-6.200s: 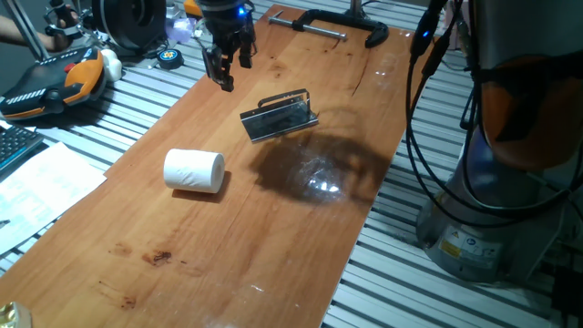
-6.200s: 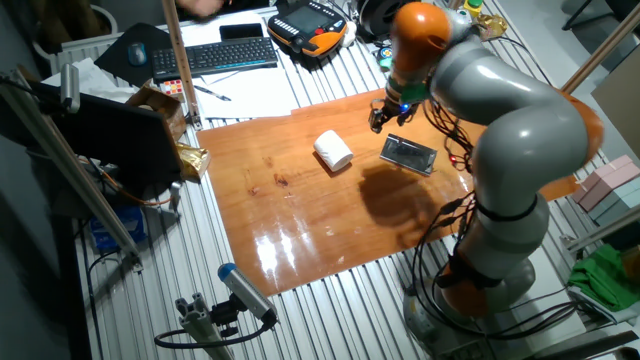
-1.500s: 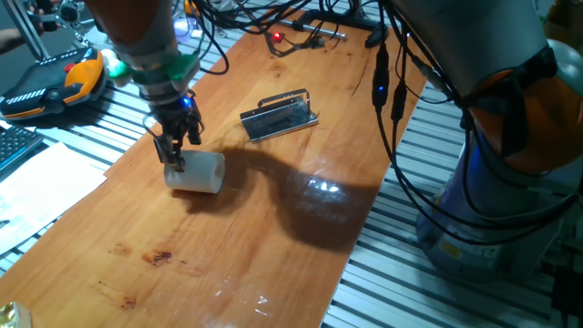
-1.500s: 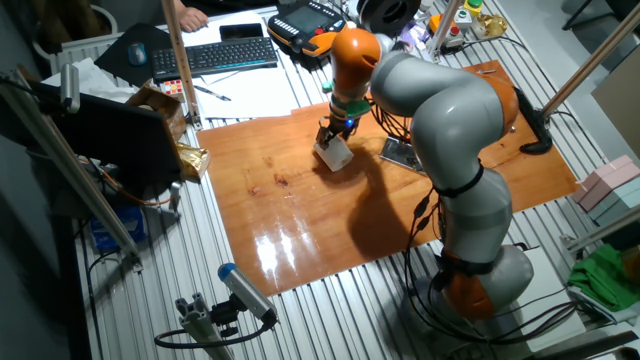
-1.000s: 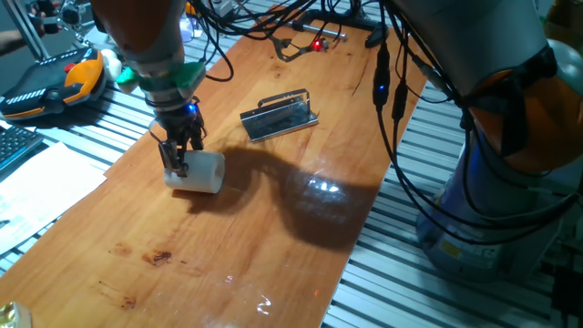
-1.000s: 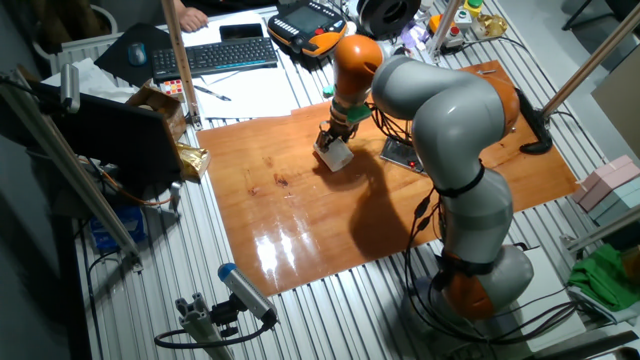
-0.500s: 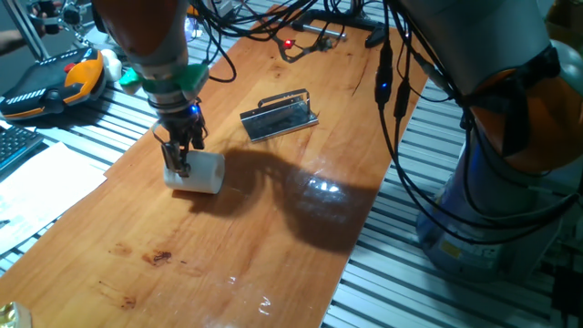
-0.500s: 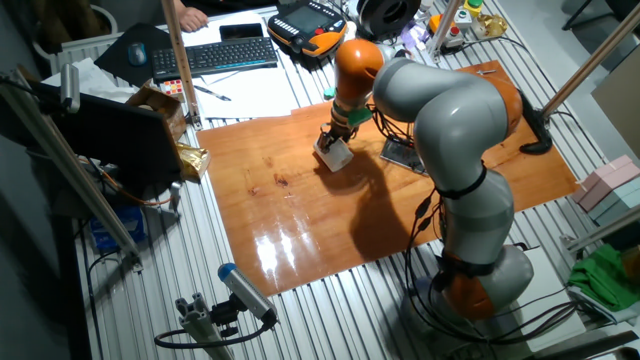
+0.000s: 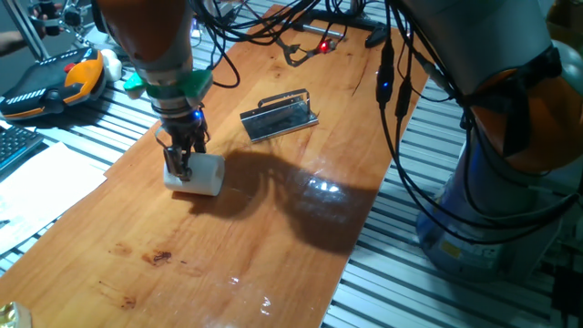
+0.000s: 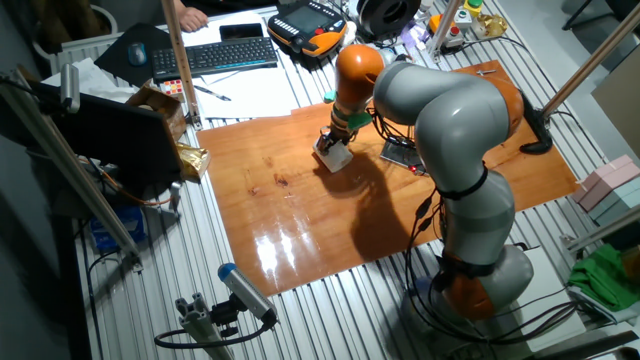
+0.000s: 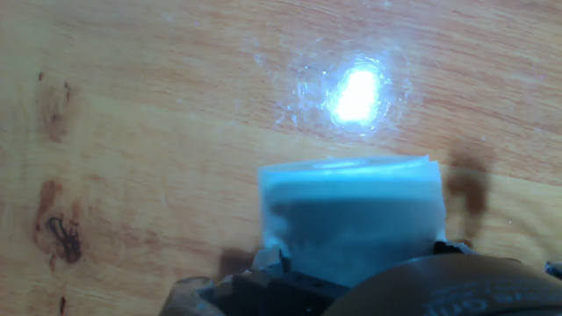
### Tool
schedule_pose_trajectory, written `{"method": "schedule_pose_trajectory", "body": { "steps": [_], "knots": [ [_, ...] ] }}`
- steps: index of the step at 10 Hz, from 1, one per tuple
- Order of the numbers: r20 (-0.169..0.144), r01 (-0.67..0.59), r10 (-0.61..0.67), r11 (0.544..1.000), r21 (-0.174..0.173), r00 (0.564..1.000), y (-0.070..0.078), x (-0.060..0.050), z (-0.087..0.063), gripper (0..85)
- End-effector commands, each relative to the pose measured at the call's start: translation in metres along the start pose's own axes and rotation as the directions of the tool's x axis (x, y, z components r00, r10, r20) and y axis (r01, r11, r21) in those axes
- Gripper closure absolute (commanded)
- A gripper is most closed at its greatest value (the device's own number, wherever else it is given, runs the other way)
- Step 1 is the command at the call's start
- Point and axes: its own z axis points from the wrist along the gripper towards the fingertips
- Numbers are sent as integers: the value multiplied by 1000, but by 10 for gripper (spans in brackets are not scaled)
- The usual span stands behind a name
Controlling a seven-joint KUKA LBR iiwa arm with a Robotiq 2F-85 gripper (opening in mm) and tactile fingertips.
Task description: Put the toilet paper on its holder
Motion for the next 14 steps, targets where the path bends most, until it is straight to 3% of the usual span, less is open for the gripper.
{"method": "schedule_pose_trajectory", "body": {
  "steps": [1,4,7,9,12,14],
  "knots": [
    [1,7,-7,1000,17,1000,2,1,1,20],
    [6,7,-7,1000,18,1000,6,2,2,70],
    [-12,28,-28,999,22,1000,9,-1,-3,290],
    [-23,22,-22,1000,16,1000,8,-3,-10,300],
    [-62,-82,82,997,-3,995,5,-7,-41,263],
    [-71,-259,259,966,19,963,8,-11,-67,260]
  ]
}}
